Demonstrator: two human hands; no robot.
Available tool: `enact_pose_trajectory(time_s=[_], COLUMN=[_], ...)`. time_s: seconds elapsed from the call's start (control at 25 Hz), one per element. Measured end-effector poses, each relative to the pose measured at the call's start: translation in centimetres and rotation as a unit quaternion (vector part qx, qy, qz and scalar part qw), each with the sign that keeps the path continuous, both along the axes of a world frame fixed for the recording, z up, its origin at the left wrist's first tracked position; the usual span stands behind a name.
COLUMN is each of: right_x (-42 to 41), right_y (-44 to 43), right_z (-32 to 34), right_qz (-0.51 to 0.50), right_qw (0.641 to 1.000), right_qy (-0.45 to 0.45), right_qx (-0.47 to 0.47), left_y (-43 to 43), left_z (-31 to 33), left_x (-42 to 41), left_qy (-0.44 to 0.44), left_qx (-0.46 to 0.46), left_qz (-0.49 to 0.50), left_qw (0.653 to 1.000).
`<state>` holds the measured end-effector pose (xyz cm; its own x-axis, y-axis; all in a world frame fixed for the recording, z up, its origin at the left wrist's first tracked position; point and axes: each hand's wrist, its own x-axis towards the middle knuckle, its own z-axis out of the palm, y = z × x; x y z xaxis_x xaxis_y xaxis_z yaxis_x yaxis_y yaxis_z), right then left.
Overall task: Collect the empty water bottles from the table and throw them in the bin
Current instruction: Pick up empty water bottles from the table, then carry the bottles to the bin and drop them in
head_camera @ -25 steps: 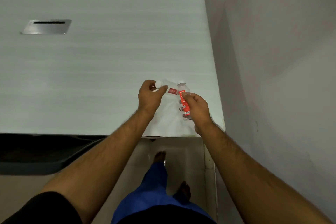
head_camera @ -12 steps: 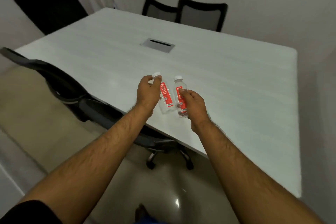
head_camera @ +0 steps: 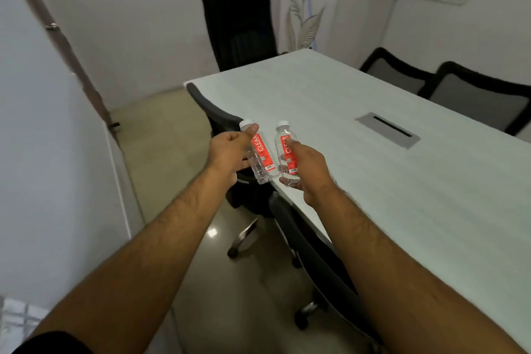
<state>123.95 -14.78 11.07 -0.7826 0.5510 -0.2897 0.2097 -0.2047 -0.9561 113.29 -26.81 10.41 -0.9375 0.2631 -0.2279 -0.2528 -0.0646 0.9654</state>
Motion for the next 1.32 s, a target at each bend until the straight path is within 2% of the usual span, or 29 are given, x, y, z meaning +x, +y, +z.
enact_pose_trajectory(time_s=[0.12, 0.24, 0.64, 0.8, 0.96, 1.32], right_x=[-7.9, -16.6, -43.8, -52.8, -63.4, -89.0], right_y=[-3.4, -7.2, -14.7, -15.8, -17.4, -20.6], right_z=[-0.1, -1.1, -2.2, -2.0, -2.8, -3.0], right_qz=[0.071, 0.148, 0.246, 0.257, 0.238, 0.173], right_qw=[0.997, 0.988, 0.969, 0.966, 0.971, 0.985], right_qy=[0.016, 0.034, 0.015, 0.018, 0.029, 0.023], right_qx=[0.006, -0.008, -0.036, -0.018, 0.001, -0.015], left_y=[-4.4, -7.8, -16.1, -18.2, -19.9, -22.6], left_z=[-0.1, -0.7, -1.7, -1.7, -2.9, -1.5], left_x=[-6.1, -12.4, -35.2, -43.8, -54.9, -81.6], left_qy=[-0.004, -0.008, -0.032, 0.011, 0.025, 0.028], left_qx=[0.007, -0.004, -0.077, -0.097, -0.08, -0.03], left_qz=[0.034, 0.117, 0.283, 0.293, 0.287, 0.215], left_qw=[0.999, 0.993, 0.956, 0.951, 0.954, 0.976])
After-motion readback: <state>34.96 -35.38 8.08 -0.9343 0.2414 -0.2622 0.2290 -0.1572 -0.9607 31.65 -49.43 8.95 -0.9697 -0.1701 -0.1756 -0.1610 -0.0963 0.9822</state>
